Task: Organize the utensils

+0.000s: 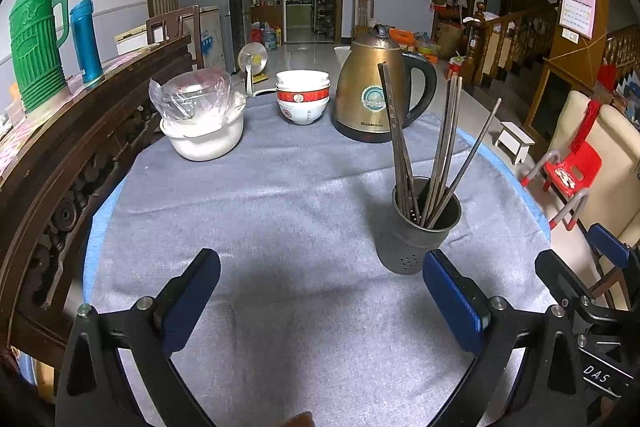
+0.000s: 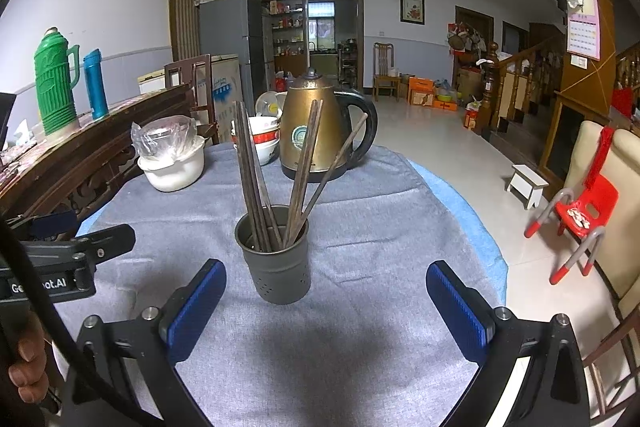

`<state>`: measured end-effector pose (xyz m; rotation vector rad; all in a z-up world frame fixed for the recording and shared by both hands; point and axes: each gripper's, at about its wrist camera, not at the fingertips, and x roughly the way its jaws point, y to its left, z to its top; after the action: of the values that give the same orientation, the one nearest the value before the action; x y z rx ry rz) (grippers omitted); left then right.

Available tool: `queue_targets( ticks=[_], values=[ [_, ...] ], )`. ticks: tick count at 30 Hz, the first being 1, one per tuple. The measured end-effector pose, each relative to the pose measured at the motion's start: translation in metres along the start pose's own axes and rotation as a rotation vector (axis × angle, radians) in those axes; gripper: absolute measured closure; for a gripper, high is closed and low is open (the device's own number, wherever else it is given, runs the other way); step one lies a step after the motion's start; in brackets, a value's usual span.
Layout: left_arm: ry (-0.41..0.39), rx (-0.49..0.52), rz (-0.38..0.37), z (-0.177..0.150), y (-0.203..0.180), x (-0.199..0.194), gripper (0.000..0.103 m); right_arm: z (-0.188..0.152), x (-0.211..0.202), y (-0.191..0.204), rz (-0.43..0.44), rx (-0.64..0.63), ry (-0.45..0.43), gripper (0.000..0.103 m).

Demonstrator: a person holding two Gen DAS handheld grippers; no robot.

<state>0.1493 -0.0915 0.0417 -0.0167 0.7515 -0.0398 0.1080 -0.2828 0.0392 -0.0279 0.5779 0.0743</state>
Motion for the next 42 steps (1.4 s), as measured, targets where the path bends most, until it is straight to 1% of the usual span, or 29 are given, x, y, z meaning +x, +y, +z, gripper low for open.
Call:
queue_targets(
  ticks=[14,35,42],
  values=[
    [-0.003,0.0,-0.005,0.002,-0.001,-0.003,0.002,0.005,0.0,0.004,0.0,-0.008,-0.007,0.001],
    [-0.003,-0.005,-0.037,0.005,-0.007,-0.004,0.001,0.007,0.0,0.004,0.002,-0.011,-0.013,0.001],
    [-0.015,0.003,-0.042,0.007,-0.011,-0.007,0.001,0.008,0.001,0.006,0.001,-0.014,-0.014,0.001]
  ],
)
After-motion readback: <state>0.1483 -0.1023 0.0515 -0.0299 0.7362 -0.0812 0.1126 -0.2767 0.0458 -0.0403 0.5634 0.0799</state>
